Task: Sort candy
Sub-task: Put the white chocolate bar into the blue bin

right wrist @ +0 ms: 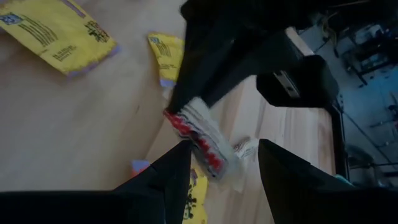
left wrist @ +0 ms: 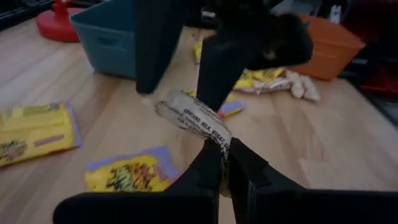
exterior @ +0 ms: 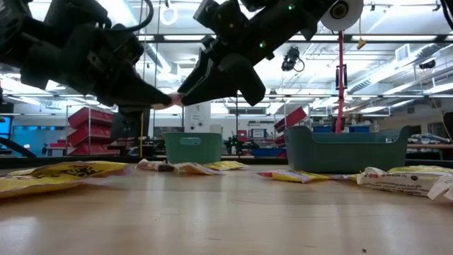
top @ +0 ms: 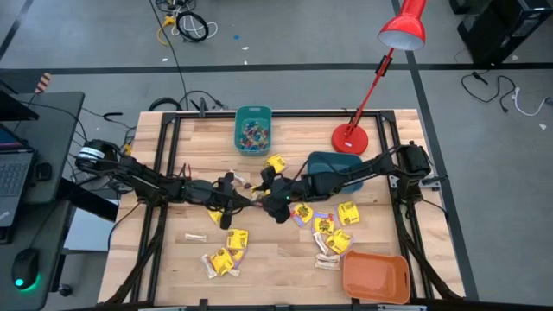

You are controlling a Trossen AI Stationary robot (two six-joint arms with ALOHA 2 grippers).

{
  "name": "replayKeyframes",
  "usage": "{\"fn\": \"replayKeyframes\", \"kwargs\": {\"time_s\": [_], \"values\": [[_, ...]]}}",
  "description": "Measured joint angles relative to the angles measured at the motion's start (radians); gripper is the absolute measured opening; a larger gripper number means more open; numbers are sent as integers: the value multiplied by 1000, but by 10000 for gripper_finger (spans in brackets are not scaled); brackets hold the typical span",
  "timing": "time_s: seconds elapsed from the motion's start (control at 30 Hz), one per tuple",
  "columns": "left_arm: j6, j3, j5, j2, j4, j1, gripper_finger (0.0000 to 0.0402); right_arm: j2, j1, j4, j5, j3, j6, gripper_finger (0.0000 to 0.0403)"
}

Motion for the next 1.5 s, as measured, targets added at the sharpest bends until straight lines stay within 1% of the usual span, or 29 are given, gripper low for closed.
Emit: {"fn": "replayKeyframes", "kwargs": {"time_s": [0.1, 0.2, 0.37, 0.47, 0.57, 0.83, 0.93, 1.07, 1.33, 1.43, 1.5], "values": [[0, 15, 33, 0, -5, 0, 15, 0, 7, -7, 13, 0, -2, 174], [-27, 28, 35, 0, -19, 0, 15, 0, 17, -7, 21, 0, -41, 174], [-74, 34, 36, 0, -28, 3, 15, 0, 45, -6, 94, 0, -124, 172], [-79, 34, 36, 0, -31, 5, 15, 0, 57, -6, 113, 0, -162, 160], [-79, 34, 33, 0, -31, 5, 15, 0, 59, -5, 115, 0, -164, 133], [-79, 34, 33, -1, -31, 4, 15, 1, 59, -12, 117, 0, -159, 30], [-82, 34, 33, -1, -32, 4, 18, 1, 61, -13, 117, 0, -159, 15], [-107, 34, 28, -1, -33, 4, 45, 1, 63, -9, 119, 0, -158, 9], [-127, 34, 22, -1, -42, 5, 143, 1, 75, -3, 173, 0, -158, 4], [-128, 34, 23, 0, -61, 4, 165, -4, 79, -6, 174, 0, -157, 0], [-131, 34, 23, 0, -73, 4, 174, -10, 83, -9, 201, 0, -157, 1]]}}
